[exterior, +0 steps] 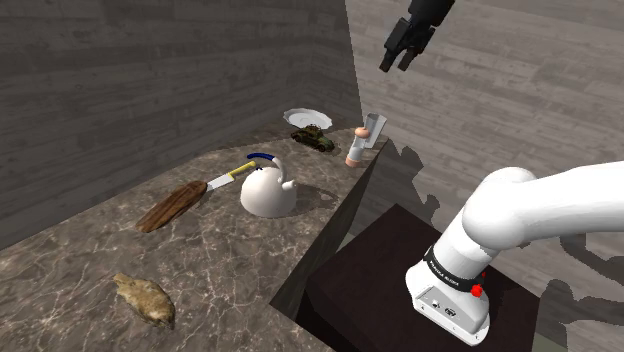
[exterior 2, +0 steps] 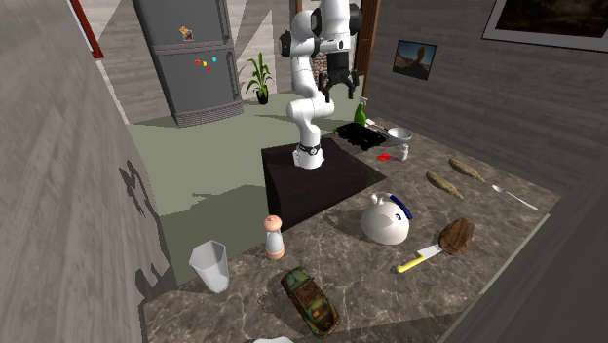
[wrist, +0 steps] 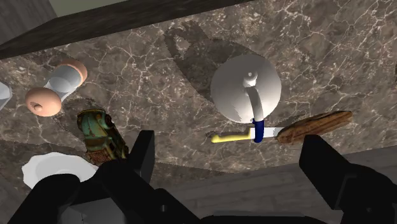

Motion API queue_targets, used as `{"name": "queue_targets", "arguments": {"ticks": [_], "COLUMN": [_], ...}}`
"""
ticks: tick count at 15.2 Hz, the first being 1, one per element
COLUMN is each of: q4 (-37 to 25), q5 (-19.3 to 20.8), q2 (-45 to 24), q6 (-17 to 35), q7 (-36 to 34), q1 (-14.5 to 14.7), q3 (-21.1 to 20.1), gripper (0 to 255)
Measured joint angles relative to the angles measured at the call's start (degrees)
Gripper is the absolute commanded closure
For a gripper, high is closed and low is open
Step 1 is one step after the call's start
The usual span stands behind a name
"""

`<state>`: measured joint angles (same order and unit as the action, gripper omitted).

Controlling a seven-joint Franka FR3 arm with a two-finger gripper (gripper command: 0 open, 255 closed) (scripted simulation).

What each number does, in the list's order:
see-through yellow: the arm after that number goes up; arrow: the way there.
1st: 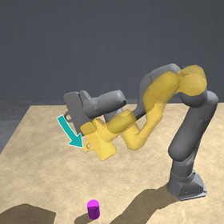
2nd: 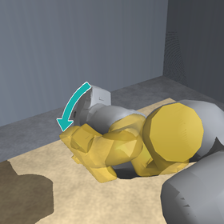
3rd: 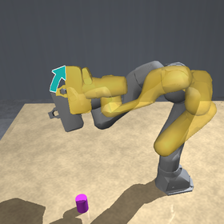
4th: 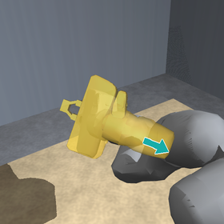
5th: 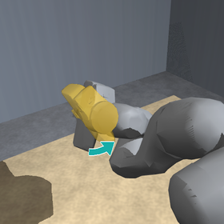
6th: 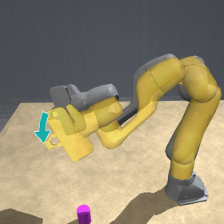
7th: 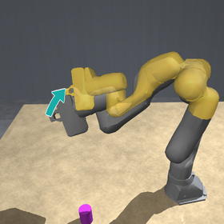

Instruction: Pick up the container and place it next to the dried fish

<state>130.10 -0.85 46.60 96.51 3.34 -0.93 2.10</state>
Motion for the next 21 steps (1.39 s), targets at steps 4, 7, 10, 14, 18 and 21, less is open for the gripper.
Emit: {"name": "queue_targets", "arguments": {"ticks": [4, 7, 10, 14, 18, 21], "q4": [1.2, 2.1, 2.9, 2.7, 1.5, -0.1], "q5": [1.0, 2.2, 3.2, 4.1, 4.0, 3.2], "q2": [-2.0, -4.9, -8.5, -14.1, -21.3, -26.7], "q6": [2.5, 5.7, 9.3, 13.8, 18.7, 21.7], "q7": [2.6, 6.2, 9.7, 14.6, 19.9, 23.6], "q1": [-0.3, -0.6, -0.9, -1.1, -0.9, -0.7], "q3": [2.1, 5.1, 7.8, 11.7, 15.7, 18.3], "gripper": [0, 0, 0, 0, 0, 0]}}
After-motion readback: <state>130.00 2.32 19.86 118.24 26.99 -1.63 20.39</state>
